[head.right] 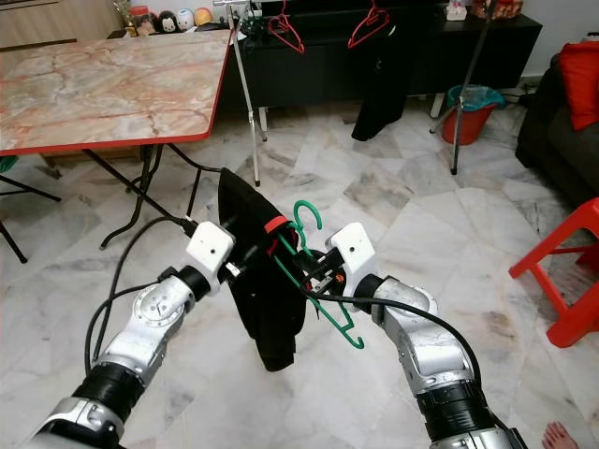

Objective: Hang hanger

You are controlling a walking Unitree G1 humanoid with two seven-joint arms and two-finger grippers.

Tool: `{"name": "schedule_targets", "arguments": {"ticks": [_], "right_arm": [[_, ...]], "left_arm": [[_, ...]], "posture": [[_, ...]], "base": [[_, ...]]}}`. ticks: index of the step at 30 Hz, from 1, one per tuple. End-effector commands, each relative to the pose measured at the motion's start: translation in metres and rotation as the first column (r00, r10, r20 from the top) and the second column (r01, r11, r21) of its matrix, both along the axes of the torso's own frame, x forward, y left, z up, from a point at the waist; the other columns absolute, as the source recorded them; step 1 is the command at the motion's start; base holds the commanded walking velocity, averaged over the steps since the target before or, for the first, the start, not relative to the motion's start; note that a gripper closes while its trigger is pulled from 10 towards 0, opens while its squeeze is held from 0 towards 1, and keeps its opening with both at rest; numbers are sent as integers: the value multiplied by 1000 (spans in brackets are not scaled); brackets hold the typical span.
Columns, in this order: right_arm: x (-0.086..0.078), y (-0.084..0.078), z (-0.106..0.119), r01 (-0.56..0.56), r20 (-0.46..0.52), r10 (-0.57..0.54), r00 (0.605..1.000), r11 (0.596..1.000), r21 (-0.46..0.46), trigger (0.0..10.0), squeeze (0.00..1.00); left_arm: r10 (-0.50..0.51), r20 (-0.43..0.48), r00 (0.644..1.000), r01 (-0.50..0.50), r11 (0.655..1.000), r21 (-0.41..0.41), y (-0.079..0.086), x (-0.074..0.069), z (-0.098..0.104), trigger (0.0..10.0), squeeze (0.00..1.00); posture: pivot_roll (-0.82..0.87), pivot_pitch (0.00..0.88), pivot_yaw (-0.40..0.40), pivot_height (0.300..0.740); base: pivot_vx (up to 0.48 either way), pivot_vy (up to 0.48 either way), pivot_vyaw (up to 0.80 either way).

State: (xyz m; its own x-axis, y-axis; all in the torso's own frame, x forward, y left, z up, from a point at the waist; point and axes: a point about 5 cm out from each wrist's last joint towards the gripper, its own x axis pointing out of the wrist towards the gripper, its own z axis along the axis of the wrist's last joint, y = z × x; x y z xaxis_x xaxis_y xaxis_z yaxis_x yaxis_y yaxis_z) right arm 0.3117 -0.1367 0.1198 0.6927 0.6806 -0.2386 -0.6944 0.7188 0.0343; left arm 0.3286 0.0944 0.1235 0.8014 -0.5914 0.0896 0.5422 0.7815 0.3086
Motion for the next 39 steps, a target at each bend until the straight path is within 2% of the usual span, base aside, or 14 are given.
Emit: {"name": "schedule_targets", "arguments": {"ticks": [1, 10, 19, 29, 39], "right_arm": [[3, 4, 8, -16, 41, 16, 999, 1000, 12, 0, 0], [-2, 10, 9, -73, 39, 72, 997, 997, 11, 0, 0], [-3, 10, 9, -89, 37, 88, 995, 996, 13, 0, 0], [-5, 11, 9, -114, 28, 114, 993, 993, 19, 0, 0], [-19, 13, 10, -232, 15, 231, 973, 973, 12, 0, 0]], "left_arm": [[-39, 6, 999, 39, 999, 6, -3, -2, 4, 10000, 0], [-30, 1, 1000, 30, 999, 26, -8, 2, 5, 10000, 0], [105, 11, 994, -106, 993, 47, -6, 13, 7, 10000, 0], [134, -2, 991, -134, 991, 7, -8, 15, 8, 10000, 0], [156, -13, 988, -156, 987, -30, -11, 18, 9, 10000, 0]], "posture": [[-182, 44, 63, 740], [-179, 46, 66, 740], [-184, 48, 67, 740], [-186, 51, 67, 740], [-186, 51, 67, 740]], "base": [[0, 0, 0], [0, 0, 0], [0, 0, 0], [0, 0, 0], [0, 0, 0]]}}
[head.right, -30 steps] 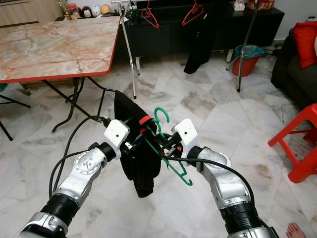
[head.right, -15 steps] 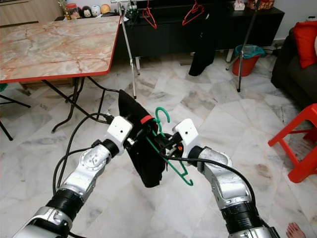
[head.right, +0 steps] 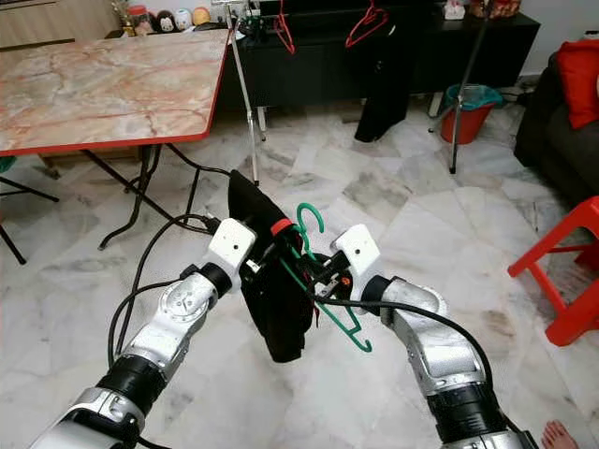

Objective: Hang hanger

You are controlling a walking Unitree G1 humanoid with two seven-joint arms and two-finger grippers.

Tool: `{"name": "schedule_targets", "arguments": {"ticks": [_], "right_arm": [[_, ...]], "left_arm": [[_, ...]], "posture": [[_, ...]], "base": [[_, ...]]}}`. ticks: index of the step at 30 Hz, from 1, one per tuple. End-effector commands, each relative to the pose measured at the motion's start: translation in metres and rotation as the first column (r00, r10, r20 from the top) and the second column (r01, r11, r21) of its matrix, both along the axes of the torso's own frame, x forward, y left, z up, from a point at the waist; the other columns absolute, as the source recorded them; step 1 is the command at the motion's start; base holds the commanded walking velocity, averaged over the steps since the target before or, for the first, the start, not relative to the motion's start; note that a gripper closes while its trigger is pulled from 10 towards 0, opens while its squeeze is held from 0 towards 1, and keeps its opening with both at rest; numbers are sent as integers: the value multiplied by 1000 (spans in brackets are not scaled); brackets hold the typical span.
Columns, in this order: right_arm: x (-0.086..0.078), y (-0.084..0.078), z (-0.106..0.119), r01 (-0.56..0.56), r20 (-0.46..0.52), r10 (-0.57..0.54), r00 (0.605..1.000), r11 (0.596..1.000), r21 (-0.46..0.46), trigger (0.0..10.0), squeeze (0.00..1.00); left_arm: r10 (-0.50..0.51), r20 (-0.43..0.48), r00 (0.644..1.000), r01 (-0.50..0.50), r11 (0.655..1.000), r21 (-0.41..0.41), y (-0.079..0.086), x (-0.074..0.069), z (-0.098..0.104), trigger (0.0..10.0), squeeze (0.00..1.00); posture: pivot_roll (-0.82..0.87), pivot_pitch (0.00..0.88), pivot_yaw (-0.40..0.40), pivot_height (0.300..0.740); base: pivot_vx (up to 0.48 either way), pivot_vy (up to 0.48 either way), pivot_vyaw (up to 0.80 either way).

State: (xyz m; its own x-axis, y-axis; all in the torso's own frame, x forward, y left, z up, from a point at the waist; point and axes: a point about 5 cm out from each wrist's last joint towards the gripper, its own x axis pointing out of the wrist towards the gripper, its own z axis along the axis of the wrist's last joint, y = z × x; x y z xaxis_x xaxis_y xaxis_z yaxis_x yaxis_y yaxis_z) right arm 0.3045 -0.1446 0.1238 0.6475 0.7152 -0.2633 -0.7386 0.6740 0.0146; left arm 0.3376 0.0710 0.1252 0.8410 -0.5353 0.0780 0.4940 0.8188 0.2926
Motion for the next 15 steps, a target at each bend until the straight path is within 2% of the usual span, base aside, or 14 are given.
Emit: {"name": "schedule_targets", "arguments": {"ticks": [1, 3, 4, 5, 6, 7, 8, 9, 15], "right_arm": [[-14, 20, 5, -181, 15, 180, 983, 983, 43, 0, 0], [-17, 20, 5, -192, 11, 191, 981, 981, 42, 0, 0], [-18, 19, 4, -197, 8, 196, 980, 980, 41, 0, 0], [-18, 19, 4, -199, 7, 199, 980, 979, 40, 0, 0], [-19, 19, 4, -201, 6, 200, 980, 979, 40, 0, 0], [-19, 19, 4, -201, 5, 201, 980, 979, 40, 0, 0], [-19, 19, 4, -201, 5, 201, 980, 979, 39, 0, 0], [-19, 18, 4, -201, 5, 201, 980, 979, 38, 0, 0], [-17, 18, 4, -195, 6, 195, 981, 980, 32, 0, 0]], "left_arm": [[89, 8, 996, -89, 996, -27, 11, 9, 8, 10000, 0], [89, 6, 996, -88, 996, -33, 10, 8, 7, 10000, 0], [88, 5, 996, -87, 996, -36, 9, 8, 7, 6039, 0], [87, 5, 996, -87, 996, -37, 9, 8, 7, 6039, 0], [86, 3, 996, -85, 996, -41, 9, 8, 7, 4314, 0], [84, 2, 996, -84, 995, -44, 9, 8, 7, 3412, 0], [83, 1, 997, -83, 996, -46, 9, 8, 7, 667, 0], [82, 1, 997, -81, 996, -47, 9, 8, 7, 0, 0], [81, -4, 997, -81, 995, -58, 9, 8, 6, 0, 0]], "posture": [[-191, 52, 68, 740], [-191, 52, 68, 740], [-191, 52, 68, 740], [-191, 52, 68, 740], [-191, 52, 67, 740], [-191, 52, 67, 740], [-191, 52, 67, 740], [-191, 52, 67, 740], [-190, 53, 68, 740]], "base": [[0, 0, 0], [0, 0, 0], [0, 0, 0], [0, 0, 0], [0, 0, 0], [0, 0, 0], [0, 0, 0], [0, 0, 0], [0, 0, 0]]}}
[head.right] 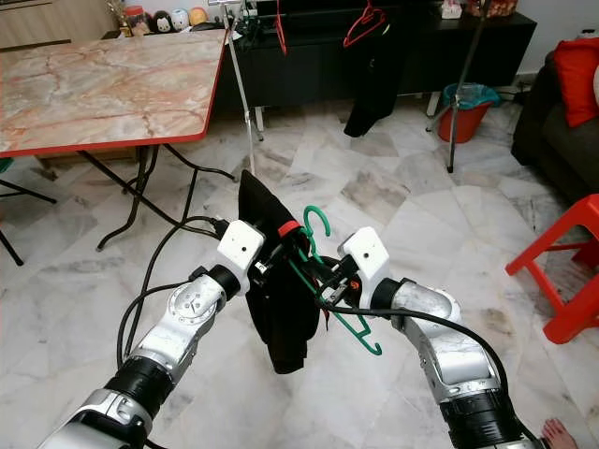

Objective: Hang hanger

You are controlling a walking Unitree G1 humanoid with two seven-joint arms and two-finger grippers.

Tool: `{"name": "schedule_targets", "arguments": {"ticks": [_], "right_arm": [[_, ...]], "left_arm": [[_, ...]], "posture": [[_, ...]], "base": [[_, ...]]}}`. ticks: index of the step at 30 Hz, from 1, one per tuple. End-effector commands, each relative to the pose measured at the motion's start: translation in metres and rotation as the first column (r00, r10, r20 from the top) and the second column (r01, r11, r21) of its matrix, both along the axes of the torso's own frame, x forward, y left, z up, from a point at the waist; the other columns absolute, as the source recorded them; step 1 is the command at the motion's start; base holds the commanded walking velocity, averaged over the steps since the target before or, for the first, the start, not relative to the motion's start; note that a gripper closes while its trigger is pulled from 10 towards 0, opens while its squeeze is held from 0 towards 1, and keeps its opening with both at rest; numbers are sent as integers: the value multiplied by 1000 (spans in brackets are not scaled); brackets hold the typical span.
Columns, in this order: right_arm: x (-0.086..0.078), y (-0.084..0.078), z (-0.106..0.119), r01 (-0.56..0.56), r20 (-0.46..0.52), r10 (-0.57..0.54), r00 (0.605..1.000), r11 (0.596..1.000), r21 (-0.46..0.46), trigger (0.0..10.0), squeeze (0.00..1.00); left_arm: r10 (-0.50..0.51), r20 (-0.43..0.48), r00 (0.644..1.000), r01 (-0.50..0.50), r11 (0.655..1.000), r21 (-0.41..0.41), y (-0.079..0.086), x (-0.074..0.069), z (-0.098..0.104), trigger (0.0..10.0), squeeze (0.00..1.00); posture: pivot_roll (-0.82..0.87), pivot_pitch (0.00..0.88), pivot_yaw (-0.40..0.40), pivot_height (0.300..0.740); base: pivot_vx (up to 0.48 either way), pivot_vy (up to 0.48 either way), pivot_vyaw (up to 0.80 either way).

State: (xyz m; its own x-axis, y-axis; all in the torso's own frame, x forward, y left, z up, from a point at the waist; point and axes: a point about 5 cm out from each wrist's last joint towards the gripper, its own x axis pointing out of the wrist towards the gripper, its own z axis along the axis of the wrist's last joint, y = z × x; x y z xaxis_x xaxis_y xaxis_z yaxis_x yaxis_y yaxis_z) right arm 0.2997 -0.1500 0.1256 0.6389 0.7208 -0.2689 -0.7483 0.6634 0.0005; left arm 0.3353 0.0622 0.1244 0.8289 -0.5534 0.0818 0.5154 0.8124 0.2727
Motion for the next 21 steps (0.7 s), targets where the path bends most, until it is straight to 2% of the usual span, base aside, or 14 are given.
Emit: {"name": "schedule_targets", "arguments": {"ticks": [1, 8, 16, 21], "right_arm": [[-12, 23, 3, -173, 2, 173, 985, 984, 44, 0, 0], [-10, 20, 4, -146, 16, 145, 989, 988, 41, 0, 0], [-8, 20, 3, -137, 17, 136, 991, 990, 36, 0, 0], [-6, 19, 5, -118, 27, 117, 993, 992, 37, 0, 0]], "left_arm": [[108, 2, 994, -108, 994, -35, 19, 10, 7, 0, 0], [143, -28, 989, -143, 990, 5, 24, 11, 0, 0, 0], [163, -63, 985, -165, 985, -40, 28, 13, 0, 0, 0], [161, -78, 984, -164, 986, -32, 29, 12, -3, 0, 0]], "posture": [[-190, 53, 68, 740], [-192, 55, 69, 740], [-192, 56, 70, 740], [-191, 56, 71, 740]], "base": [[0, 0, 0], [0, 0, 0], [0, 0, 0], [0, 0, 0]]}}
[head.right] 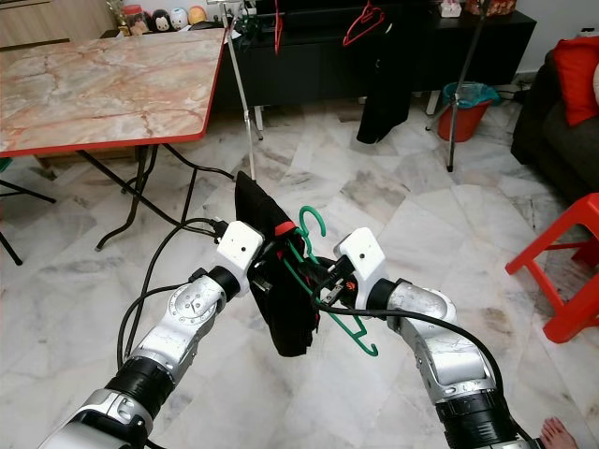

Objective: Hang hanger

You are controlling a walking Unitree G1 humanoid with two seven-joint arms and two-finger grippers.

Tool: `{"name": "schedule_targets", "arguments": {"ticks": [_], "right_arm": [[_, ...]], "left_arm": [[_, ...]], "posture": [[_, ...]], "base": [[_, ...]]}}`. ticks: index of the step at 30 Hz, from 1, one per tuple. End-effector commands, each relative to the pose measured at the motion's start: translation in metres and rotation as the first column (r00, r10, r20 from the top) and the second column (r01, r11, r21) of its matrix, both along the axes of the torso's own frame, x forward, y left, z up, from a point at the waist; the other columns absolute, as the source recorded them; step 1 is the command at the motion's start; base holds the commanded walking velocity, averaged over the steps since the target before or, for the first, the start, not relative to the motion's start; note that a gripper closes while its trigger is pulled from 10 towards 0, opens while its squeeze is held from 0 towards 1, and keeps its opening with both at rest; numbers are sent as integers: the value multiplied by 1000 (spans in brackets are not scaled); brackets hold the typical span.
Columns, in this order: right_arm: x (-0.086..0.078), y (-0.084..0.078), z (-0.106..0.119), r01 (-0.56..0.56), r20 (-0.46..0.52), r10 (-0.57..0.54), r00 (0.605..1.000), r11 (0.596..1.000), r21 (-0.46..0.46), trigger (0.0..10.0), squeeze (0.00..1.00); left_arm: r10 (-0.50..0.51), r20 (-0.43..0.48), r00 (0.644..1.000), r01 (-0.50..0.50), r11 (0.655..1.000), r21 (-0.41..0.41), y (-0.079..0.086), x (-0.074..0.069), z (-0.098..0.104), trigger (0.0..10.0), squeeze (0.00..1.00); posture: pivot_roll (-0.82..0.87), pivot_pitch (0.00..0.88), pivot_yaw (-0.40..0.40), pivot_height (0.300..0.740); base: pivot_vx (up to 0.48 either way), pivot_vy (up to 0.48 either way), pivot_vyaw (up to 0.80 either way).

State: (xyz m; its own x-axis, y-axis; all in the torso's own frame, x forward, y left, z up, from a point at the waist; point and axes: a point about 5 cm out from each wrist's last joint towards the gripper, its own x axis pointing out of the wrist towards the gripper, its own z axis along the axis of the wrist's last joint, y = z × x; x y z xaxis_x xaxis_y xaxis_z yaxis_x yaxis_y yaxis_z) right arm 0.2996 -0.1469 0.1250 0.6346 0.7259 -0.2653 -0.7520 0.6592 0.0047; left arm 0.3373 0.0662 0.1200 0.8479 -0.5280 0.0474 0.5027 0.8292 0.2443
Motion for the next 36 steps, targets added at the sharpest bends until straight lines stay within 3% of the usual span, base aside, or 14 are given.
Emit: {"name": "schedule_targets", "arguments": {"ticks": [1, 7, 15, 21, 25, 28, 36], "right_arm": [[-5, 15, 6, -106, 30, 105, 994, 994, 31, 0, 0], [-3, 13, 6, -90, 38, 89, 995, 996, 28, 0, 0], [-2, 12, 4, -76, 35, 76, 996, 997, 7, 0, 0], [3, -1, -7, 13, 7, -13, 1000, 996, -86, 0, 0], [7, -19, -25, 94, -30, -105, 994, 963, -253, 0, 0], [6, -25, -33, 114, -44, -135, 990, 941, -318, 0, 0], [-8, -21, -36, -11, -75, -13, 997, 953, -302, 0, 0]], "left_arm": [[133, -35, 991, -134, 991, -22, 26, 10, 0, 0, 0], [164, -70, 984, -162, 986, 24, 32, 10, -8, 0, 0], [230, -68, 971, -228, 973, 24, 43, 13, -7, 0, 0], [314, -72, 947, -316, 949, -19, 57, 15, -4, 0, 0], [336, -71, 939, -339, 940, -39, 62, 15, -3, 0, 0], [336, -74, 939, -340, 940, -39, 63, 15, -4, 0, 0], [340, -78, 937, -343, 938, -38, 62, 15, -5, 0, 0]], "posture": [[-191, 56, 72, 740], [-191, 56, 73, 740], [-190, 56, 73, 740], [-191, 57, 73, 740], [-192, 59, 72, 740], [-191, 60, 72, 740], [-194, 60, 73, 740]], "base": [[0, 0, 0], [0, 0, 0], [0, 0, 0], [0, 0, 0], [0, 0, 0], [0, 0, 0], [0, 0, 0]]}}
